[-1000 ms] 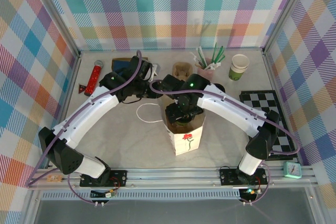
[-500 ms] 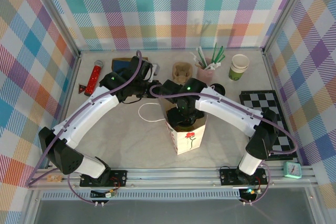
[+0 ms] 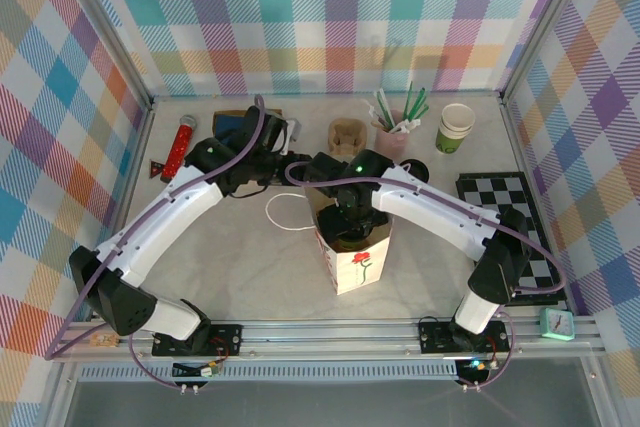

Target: Pack the takeout coffee

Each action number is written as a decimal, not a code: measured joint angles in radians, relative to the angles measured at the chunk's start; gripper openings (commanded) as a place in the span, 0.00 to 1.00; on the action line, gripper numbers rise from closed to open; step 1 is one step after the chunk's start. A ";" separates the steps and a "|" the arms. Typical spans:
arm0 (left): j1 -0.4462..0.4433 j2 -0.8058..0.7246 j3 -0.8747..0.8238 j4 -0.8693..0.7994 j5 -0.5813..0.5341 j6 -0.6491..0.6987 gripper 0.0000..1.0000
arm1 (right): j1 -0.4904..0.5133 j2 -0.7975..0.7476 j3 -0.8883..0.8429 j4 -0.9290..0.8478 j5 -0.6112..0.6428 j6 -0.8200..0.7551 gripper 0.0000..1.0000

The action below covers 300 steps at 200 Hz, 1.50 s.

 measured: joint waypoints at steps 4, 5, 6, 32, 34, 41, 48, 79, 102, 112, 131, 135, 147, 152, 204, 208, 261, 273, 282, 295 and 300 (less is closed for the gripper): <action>0.000 -0.002 0.003 -0.002 -0.001 0.000 0.52 | 0.000 0.000 -0.002 0.001 -0.001 0.000 0.33; 0.000 -0.003 0.003 -0.002 -0.001 0.000 0.52 | 0.000 0.000 -0.002 0.001 -0.001 0.000 0.33; 0.000 -0.003 0.004 -0.002 -0.001 0.000 0.52 | 0.000 0.000 -0.003 0.001 -0.002 0.000 0.33; 0.000 -0.009 0.034 -0.005 -0.020 0.001 0.55 | 0.000 0.000 -0.007 0.006 -0.004 -0.003 0.33; 0.000 -0.009 0.036 -0.005 -0.021 0.001 0.56 | 0.000 0.000 -0.007 0.007 -0.004 -0.003 0.33; 0.000 -0.009 0.043 -0.005 -0.028 0.001 0.56 | 0.000 0.000 -0.007 0.009 -0.006 -0.005 0.33; 0.001 -0.010 0.048 -0.005 -0.033 0.001 0.56 | 0.000 0.000 -0.008 0.011 -0.006 -0.007 0.33; 0.010 -0.026 0.055 -0.005 -0.050 0.000 0.57 | -0.005 0.000 -0.010 0.019 -0.007 -0.021 0.33; 0.019 -0.041 0.055 -0.005 -0.059 0.000 0.58 | -0.007 0.000 -0.021 0.026 -0.010 -0.023 0.33; 0.024 -0.047 0.055 -0.005 -0.060 0.000 0.58 | -0.008 0.000 -0.026 0.029 -0.011 -0.025 0.33; 0.034 -0.052 0.055 -0.005 -0.060 0.001 0.58 | -0.013 0.000 -0.034 0.037 -0.018 -0.026 0.33; 0.034 -0.052 0.055 -0.005 -0.060 0.001 0.58 | -0.013 0.000 -0.034 0.037 -0.020 -0.026 0.33; 0.036 -0.052 0.055 -0.004 -0.058 0.001 0.58 | -0.013 0.000 -0.034 0.039 -0.026 -0.026 0.33; 0.036 -0.052 0.055 -0.004 -0.057 0.002 0.58 | -0.013 0.000 -0.034 0.039 -0.027 -0.027 0.33; 0.036 -0.045 0.053 0.016 -0.020 0.034 0.60 | -0.013 0.000 -0.034 0.035 -0.042 -0.029 0.33; 0.036 -0.043 0.053 0.019 -0.014 0.036 0.61 | -0.013 0.000 -0.034 0.034 -0.043 -0.029 0.33; 0.040 0.016 0.053 0.026 0.054 0.080 0.61 | -0.017 -0.011 -0.035 0.033 -0.052 -0.033 0.33; 0.040 0.034 0.053 0.026 0.067 0.087 0.61 | -0.017 -0.013 -0.035 0.034 -0.056 -0.039 0.33; 0.040 0.044 0.053 0.026 0.077 0.092 0.61 | -0.017 -0.014 -0.036 0.036 -0.059 -0.043 0.33; 0.040 0.054 0.053 0.026 0.088 0.100 0.61 | -0.017 -0.015 -0.040 0.038 -0.060 -0.045 0.33; 0.040 0.057 0.053 0.026 0.092 0.101 0.61 | -0.017 -0.015 -0.041 0.038 -0.061 -0.045 0.33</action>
